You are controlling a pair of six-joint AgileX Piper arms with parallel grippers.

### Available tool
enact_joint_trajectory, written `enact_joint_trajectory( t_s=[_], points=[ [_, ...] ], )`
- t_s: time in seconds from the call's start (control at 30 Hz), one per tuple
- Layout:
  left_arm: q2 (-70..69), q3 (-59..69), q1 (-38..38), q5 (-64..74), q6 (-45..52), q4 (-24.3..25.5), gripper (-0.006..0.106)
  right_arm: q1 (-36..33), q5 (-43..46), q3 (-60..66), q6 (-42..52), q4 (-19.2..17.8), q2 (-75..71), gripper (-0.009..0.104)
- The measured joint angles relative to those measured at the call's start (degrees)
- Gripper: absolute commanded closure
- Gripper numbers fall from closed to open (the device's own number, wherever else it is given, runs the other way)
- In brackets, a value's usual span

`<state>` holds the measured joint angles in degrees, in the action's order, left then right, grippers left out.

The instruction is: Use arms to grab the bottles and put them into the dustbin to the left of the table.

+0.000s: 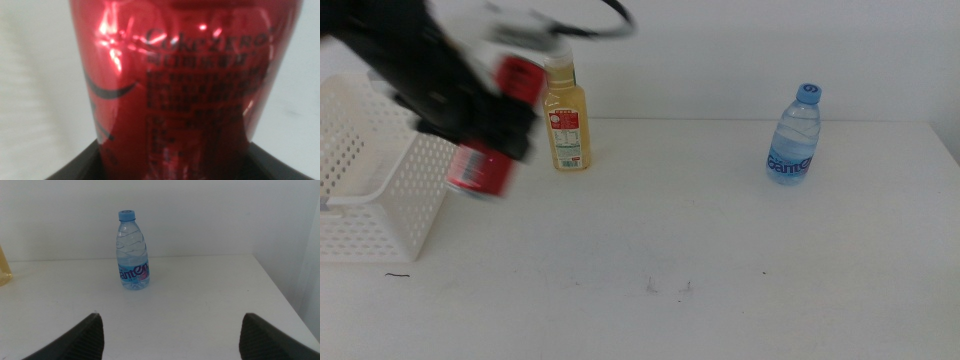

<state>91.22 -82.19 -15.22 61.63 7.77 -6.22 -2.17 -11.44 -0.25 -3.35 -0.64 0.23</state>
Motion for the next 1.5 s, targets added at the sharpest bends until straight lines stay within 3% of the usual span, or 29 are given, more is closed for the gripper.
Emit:
enact_joint_trajectory(
  t_s=[0.37,0.7,0.8,1.2,1.5],
  points=[
    [5.51,-9.66,28.17,2.0,6.04,2.8,0.102,0.0,0.0,0.0,0.0,0.0,0.0,0.004],
    [20.88,-14.09,30.82,-4.0,8.54,1.52,0.1,0.0,0.0,0.0,0.0,0.0,0.0,0.004],
    [23.04,-14.28,30.82,-5.4,8.54,1.52,0.091,0.0,0.0,0.0,0.0,0.0,0.0,0.004],
    [26.36,-14.52,30.71,-8.89,8.54,3.06,0.01,0.0,0.0,0.0,0.0,0.0,0.0,0.004],
    [17.3,-14.93,29.88,-6.32,4.62,3.01,0.007,0.0,0.0,0.0,0.0,0.0,0.0,0.004]
  ],
)
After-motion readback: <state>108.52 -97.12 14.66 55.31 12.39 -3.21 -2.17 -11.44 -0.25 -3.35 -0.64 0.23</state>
